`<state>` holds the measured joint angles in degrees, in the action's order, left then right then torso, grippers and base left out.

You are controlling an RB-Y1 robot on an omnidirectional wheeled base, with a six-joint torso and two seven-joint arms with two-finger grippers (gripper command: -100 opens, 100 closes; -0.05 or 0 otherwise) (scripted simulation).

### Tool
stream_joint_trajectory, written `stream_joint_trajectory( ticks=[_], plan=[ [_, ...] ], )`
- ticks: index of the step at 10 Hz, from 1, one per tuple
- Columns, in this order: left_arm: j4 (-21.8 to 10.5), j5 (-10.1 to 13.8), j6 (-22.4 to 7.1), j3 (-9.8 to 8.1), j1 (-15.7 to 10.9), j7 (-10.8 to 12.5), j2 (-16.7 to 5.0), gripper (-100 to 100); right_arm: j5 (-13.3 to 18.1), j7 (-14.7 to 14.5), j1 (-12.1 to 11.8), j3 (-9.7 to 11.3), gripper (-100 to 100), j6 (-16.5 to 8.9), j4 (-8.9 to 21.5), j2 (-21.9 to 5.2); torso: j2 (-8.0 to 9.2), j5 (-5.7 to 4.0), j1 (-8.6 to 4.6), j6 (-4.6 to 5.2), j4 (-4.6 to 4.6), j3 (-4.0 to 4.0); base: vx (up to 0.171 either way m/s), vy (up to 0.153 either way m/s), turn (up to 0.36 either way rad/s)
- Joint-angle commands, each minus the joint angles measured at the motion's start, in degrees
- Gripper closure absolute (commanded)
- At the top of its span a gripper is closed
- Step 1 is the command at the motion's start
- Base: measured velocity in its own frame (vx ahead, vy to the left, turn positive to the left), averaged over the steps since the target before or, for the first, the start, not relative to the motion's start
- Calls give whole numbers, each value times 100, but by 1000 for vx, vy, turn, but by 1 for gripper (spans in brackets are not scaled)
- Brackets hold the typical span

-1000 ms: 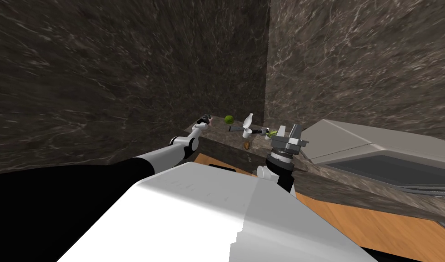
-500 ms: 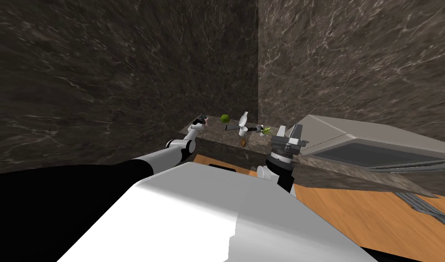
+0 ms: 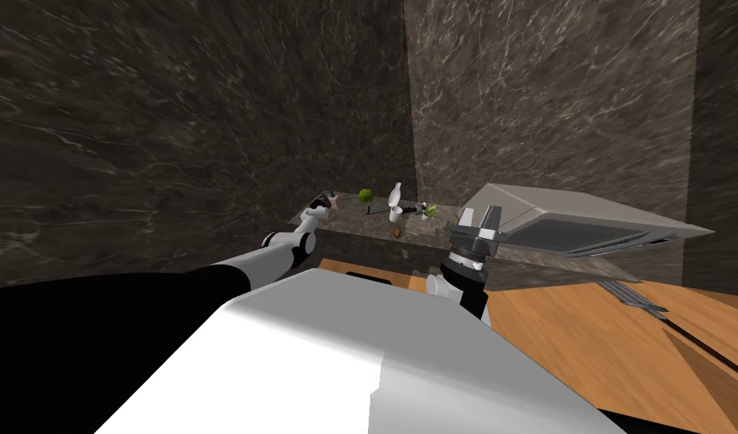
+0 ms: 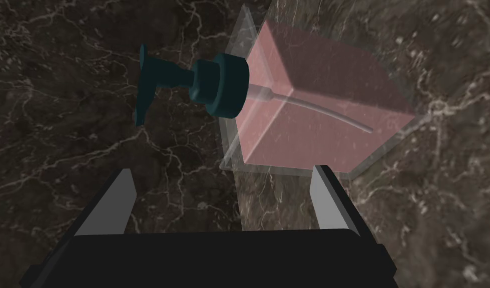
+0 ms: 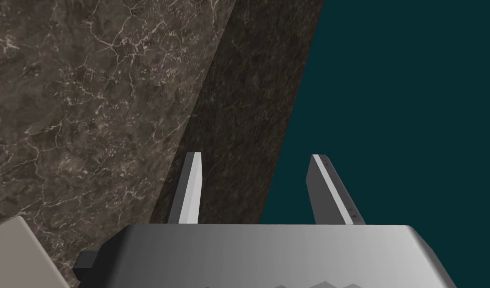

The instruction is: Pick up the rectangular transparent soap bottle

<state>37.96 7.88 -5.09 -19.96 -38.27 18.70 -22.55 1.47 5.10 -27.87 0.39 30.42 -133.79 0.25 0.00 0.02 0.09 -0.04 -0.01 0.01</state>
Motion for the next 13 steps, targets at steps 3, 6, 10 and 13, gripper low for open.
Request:
stream_joint_trajectory(
  ticks=[3,6,10,13],
  plan=[
    [389,-331,-156,-270,555,438,-242,-100,0,0,2,1,0,0,0,0,7,-3,-8,6,2,3,-28,-7,-260],
    [389,-331,-156,-270,555,643,-292,-100,0,0,0,0,0,0,0,0,0,-2,-2,0,1,1,-10,0,-38],
    [677,-790,-237,-575,1143,1351,-938,-100,0,0,0,0,0,0,0,0,8,-2,-2,-3,3,5,-39,-11,-323],
    [677,-790,-237,-575,1427,1797,-1048,-100,0,0,-1,-1,0,0,0,0,7,-2,0,-5,3,5,-22,-7,-155]
  ],
)
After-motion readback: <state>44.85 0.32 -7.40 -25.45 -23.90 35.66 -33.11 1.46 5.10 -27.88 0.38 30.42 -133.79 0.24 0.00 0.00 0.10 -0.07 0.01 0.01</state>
